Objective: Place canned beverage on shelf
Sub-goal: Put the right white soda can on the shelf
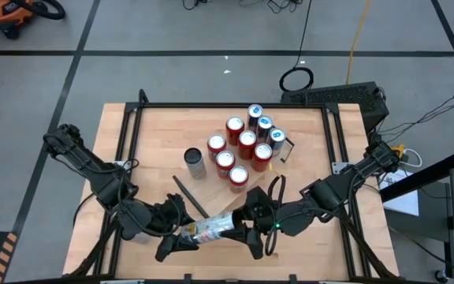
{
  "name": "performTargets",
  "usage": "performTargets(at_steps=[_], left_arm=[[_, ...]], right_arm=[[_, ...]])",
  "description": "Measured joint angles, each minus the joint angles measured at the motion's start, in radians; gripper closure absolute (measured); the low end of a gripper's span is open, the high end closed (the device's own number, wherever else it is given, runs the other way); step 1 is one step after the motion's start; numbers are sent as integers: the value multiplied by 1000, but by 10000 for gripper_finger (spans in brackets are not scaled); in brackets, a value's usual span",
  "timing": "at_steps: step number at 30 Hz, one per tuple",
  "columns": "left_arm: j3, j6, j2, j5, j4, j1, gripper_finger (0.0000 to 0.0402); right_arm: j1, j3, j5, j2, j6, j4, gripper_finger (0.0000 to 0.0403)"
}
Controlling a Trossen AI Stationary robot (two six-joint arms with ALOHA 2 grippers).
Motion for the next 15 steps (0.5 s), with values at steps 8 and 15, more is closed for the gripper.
performTargets(at_steps=[8,15], left_arm=[[0,8,0,3,-1,0,128],[0,7,0,3,1,0,129]], right_arm=[[0,0,-6,0,1,-1,169],[0,0,-5,0,1,0,165]])
